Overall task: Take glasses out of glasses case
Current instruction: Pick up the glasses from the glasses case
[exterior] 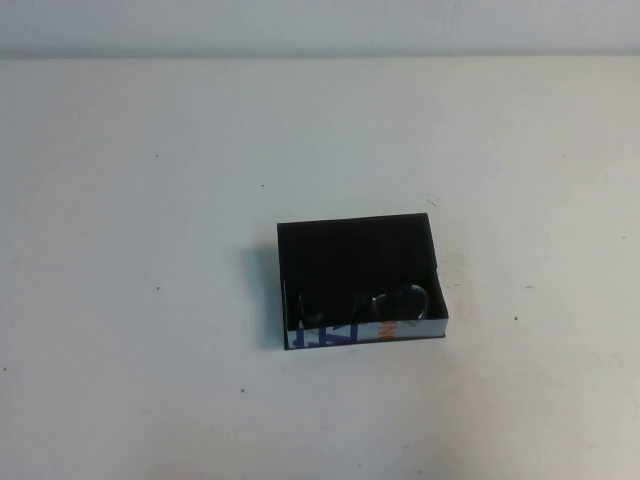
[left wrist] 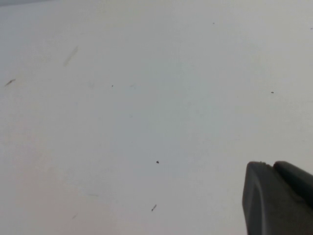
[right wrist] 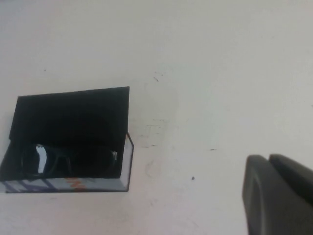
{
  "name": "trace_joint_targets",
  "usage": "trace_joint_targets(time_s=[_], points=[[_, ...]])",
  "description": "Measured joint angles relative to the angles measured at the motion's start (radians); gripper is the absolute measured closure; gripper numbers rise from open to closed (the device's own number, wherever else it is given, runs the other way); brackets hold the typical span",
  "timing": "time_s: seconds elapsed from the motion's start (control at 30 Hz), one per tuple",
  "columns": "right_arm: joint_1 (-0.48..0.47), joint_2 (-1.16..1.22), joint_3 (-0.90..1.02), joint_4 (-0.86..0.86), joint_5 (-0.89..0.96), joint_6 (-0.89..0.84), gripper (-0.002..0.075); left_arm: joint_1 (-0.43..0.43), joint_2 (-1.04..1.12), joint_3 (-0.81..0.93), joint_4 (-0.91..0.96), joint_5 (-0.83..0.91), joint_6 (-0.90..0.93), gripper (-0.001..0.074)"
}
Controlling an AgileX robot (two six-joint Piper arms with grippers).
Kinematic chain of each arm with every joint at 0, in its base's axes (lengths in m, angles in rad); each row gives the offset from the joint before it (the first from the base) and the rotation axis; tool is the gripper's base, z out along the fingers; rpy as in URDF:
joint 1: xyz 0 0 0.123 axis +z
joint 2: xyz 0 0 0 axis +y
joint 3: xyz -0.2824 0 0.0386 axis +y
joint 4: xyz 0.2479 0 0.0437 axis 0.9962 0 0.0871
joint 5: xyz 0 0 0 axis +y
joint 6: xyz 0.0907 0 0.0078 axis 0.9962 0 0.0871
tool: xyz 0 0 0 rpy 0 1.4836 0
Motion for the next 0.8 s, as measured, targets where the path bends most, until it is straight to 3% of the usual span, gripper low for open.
trace_joint_targets(time_s=[0.23,0.4,0.63,0.8], points=[[0.164,0.379,-0.329,-0.16,0.107,-0.13,0.0743,0.0,0.0,0.0,0.0,0.0,0.0,0.074],[0.295,0.641,-0.574,-0.263,0.319,-0.377,0.0723,0.0,0.0,0.0,0.0,0.0,0.0,0.074],[0.421,0.918,-0.77,-0.257,0.521,-0.751,0.049,0.0,0.0,0.0,0.0,0.0,0.0,0.074],[0.451,1.062,-0.912,-0.203,0.653,-0.931,0.0419,0.0,0.0,0.0,0.0,0.0,0.0,0.074]])
